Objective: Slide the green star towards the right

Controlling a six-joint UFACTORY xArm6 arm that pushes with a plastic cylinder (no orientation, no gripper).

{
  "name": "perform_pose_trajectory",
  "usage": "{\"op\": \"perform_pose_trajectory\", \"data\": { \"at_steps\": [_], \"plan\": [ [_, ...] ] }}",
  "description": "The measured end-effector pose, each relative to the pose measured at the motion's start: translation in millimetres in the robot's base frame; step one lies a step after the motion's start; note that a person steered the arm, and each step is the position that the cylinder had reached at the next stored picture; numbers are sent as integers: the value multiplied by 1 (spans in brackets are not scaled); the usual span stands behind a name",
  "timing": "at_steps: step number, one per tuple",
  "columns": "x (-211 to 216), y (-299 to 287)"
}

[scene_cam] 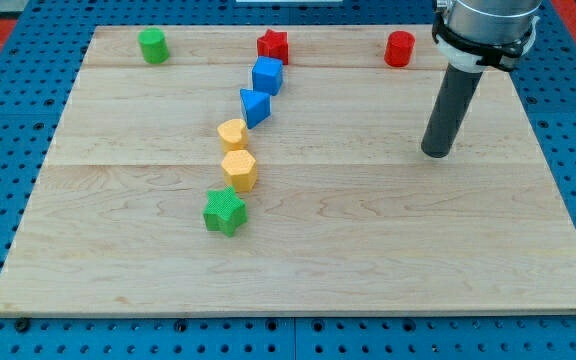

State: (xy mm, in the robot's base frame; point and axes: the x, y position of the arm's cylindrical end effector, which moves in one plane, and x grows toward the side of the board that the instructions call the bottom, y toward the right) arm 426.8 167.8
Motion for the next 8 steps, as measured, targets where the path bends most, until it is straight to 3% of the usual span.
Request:
{"op": "perform_pose_trajectory", "data": {
  "at_steps": [4,5,6,7,8],
  "plan": [
    [1,10],
    [85,25],
    [140,-71],
    [159,-205],
    [95,-279]
  ]
}}
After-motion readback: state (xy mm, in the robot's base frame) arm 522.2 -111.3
